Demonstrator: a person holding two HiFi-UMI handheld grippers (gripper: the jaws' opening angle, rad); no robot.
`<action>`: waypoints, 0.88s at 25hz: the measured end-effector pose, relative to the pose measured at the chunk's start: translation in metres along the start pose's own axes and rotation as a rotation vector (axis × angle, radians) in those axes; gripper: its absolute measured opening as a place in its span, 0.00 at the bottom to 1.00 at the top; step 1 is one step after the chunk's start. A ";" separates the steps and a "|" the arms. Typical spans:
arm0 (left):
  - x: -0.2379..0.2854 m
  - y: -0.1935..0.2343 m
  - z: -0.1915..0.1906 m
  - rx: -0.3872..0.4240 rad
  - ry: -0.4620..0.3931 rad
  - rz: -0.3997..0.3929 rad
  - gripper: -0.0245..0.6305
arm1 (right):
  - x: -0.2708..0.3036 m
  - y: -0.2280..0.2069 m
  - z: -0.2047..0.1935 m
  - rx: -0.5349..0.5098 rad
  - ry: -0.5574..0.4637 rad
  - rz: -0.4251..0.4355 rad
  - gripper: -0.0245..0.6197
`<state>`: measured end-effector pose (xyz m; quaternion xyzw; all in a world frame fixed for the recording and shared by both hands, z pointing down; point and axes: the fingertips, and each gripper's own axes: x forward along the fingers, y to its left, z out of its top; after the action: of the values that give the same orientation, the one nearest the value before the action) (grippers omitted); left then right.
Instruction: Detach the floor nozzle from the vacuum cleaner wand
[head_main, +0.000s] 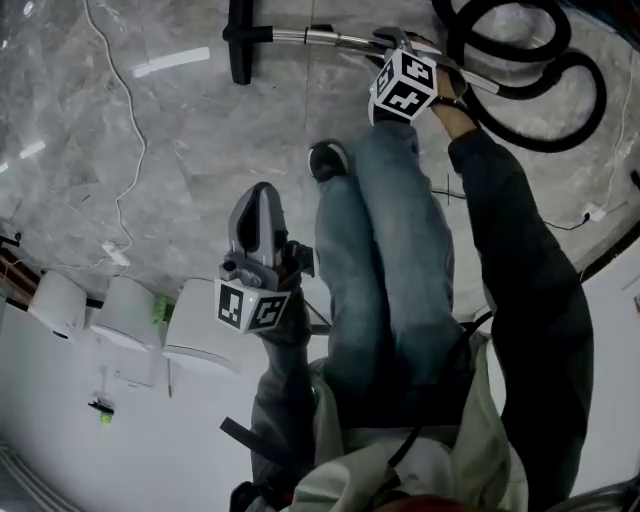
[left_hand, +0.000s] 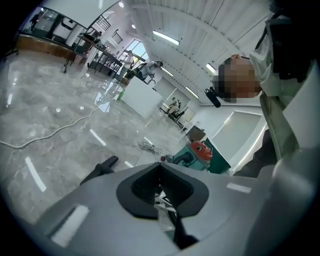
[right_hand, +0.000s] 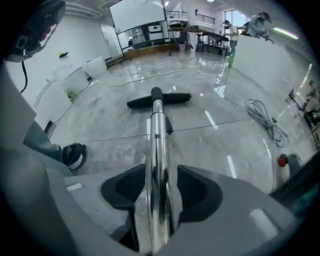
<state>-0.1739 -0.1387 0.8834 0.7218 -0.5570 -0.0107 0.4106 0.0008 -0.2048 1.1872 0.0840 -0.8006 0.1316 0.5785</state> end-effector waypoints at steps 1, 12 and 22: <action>-0.002 0.005 -0.007 -0.006 0.003 0.005 0.03 | 0.017 0.004 0.000 -0.035 0.016 0.015 0.33; -0.012 0.046 -0.045 -0.091 0.017 0.014 0.03 | 0.090 0.010 -0.010 -0.073 0.183 0.021 0.17; -0.015 -0.029 0.012 -0.273 0.022 -0.207 0.35 | -0.146 0.105 0.074 -0.116 0.023 0.076 0.15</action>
<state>-0.1620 -0.1324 0.8514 0.7129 -0.4686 -0.1205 0.5076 -0.0497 -0.1301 1.0150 0.0184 -0.8028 0.1076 0.5862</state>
